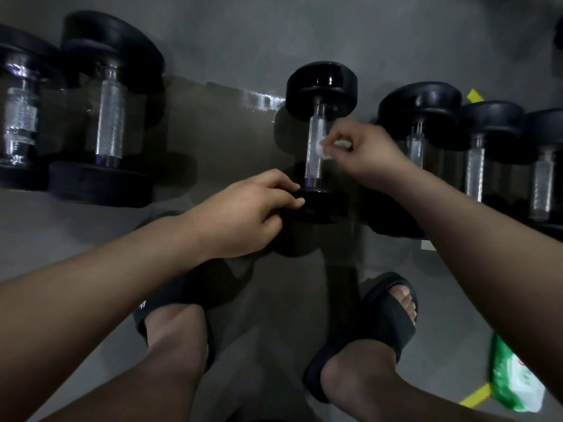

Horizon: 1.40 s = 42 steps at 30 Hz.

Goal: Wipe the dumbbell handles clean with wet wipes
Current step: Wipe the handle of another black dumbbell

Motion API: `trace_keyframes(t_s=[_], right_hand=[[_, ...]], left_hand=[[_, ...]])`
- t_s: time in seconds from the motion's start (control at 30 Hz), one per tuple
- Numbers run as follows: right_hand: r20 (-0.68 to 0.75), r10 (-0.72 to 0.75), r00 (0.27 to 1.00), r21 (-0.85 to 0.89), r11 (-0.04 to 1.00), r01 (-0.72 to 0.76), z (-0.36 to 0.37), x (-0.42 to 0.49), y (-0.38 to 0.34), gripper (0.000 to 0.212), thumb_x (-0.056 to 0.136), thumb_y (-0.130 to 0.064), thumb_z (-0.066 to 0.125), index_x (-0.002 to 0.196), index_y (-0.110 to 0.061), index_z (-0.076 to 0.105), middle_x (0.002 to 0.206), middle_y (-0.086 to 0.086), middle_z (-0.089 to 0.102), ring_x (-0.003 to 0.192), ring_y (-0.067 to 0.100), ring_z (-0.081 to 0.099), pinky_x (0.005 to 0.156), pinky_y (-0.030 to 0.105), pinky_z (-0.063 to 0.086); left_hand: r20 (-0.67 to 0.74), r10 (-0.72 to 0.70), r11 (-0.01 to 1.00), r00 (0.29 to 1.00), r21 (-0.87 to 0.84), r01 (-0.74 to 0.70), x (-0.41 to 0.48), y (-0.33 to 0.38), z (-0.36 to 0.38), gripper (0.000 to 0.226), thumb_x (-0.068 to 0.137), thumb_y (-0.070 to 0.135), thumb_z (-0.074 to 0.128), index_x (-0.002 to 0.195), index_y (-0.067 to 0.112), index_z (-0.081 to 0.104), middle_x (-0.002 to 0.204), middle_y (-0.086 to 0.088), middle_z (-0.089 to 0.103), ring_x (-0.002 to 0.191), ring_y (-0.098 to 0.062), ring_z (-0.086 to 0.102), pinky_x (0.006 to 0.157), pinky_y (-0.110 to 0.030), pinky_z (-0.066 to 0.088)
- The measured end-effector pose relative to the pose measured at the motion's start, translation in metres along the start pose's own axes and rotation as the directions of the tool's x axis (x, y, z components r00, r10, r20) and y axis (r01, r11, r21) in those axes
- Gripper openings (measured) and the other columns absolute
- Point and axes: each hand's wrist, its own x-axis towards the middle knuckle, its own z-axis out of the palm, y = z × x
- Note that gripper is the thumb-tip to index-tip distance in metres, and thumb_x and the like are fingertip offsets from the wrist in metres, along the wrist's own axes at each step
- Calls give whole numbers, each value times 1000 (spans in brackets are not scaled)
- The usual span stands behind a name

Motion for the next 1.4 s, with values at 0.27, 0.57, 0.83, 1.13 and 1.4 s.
trace_keyframes(t_s=[0.27,0.57,0.83,1.13,1.4], right_hand=[[8,-59,998,77,995,59,16,-9,3,6,93,-22,70,88,-21,71,94,-6,72,91,0,66,82,16,48],[-333,80,939,84,995,-55,23,21,-16,14,96,-32,64,96,-25,76,95,-8,73,88,2,64,78,16,48],[-393,16,919,45,999,2,33,-1,-7,13,95,-23,66,96,-17,77,98,2,58,80,3,55,77,7,41],[-409,107,906,114,991,-66,38,-1,-9,19,95,-30,66,93,-16,78,93,-2,70,84,2,60,71,2,38],[-357,61,932,12,998,-61,30,-11,-1,12,92,-23,67,86,-16,74,90,1,55,79,10,56,71,12,39]], left_hand=[[-9,-8,1000,1000,-1,8,-1,0,-3,42,85,27,48,118,23,74,133,11,57,117,-6,59,102,-23,46],[23,26,999,999,17,-27,2,8,2,47,86,19,50,129,24,69,139,8,55,126,-6,53,106,-11,34],[33,47,998,998,31,-48,1,6,2,52,84,16,50,134,23,65,141,4,54,130,-10,50,110,-14,33],[37,62,997,997,35,-63,-1,5,2,57,82,17,49,137,22,63,144,3,52,132,-11,49,112,-16,33],[135,114,985,984,111,-129,4,19,9,67,81,27,46,148,21,50,160,4,34,148,-12,29,120,-29,28]])
